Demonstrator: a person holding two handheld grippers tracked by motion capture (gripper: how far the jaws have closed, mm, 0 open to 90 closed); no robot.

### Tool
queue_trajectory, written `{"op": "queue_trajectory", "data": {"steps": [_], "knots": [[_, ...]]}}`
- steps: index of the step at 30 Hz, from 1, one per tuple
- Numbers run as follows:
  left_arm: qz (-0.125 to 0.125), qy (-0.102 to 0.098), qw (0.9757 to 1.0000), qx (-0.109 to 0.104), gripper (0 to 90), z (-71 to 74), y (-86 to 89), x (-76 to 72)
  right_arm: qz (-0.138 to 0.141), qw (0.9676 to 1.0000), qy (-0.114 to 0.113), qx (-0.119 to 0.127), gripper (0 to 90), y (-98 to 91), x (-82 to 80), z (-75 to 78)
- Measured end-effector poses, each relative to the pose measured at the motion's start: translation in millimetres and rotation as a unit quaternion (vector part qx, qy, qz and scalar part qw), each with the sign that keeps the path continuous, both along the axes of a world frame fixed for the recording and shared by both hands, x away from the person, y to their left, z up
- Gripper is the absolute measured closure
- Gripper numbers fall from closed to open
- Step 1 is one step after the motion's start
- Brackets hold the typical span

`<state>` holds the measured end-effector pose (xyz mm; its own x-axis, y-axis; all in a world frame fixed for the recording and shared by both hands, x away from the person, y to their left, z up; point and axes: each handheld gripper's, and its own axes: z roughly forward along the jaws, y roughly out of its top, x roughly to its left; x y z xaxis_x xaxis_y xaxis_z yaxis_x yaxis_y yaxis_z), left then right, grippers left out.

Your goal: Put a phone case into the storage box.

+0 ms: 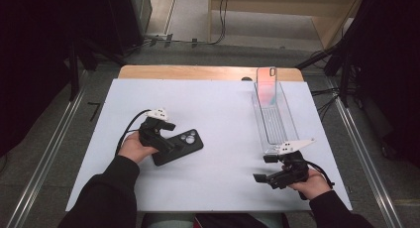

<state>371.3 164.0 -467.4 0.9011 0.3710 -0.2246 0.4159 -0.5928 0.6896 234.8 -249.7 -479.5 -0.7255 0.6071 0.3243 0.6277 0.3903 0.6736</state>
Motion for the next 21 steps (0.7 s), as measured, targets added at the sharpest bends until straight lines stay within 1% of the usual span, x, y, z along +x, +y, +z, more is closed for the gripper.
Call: {"op": "queue_trajectory", "data": {"steps": [4,9,10,13,17,18,21], "knots": [[-0.004,-0.002,1.0000,0.008,0.5,-3.8,-1.0,-0.7,0.004,1.0000,0.000,0.000,12.0,1.9,-0.9,0.4],[-0.002,0.003,0.9999,0.012,0.5,-10.9,-0.4,-0.6,0.003,1.0000,0.001,0.000,12.1,1.5,-1.1,0.6],[-0.001,0.002,0.9998,0.019,0.5,-11.8,-0.1,-0.4,0.002,1.0000,0.000,0.000,12.1,1.4,-0.9,0.4],[0.002,0.005,0.9997,0.023,0.5,-16.4,-0.3,-0.2,0.001,1.0000,0.002,-0.002,12.0,1.2,-0.9,0.4],[0.001,0.010,0.9990,0.043,0.5,-23.5,-1.7,0.2,0.001,1.0000,0.001,-0.001,12.1,0.9,-0.9,0.3],[0.000,0.013,0.9989,0.045,0.5,-24.2,-1.7,0.1,0.001,1.0000,0.001,-0.002,12.1,0.9,-0.8,0.1],[0.000,0.012,0.9988,0.047,0.5,-27.3,-1.9,-0.3,0.001,1.0000,0.002,-0.003,12.0,1.1,-0.9,-0.1]]}}
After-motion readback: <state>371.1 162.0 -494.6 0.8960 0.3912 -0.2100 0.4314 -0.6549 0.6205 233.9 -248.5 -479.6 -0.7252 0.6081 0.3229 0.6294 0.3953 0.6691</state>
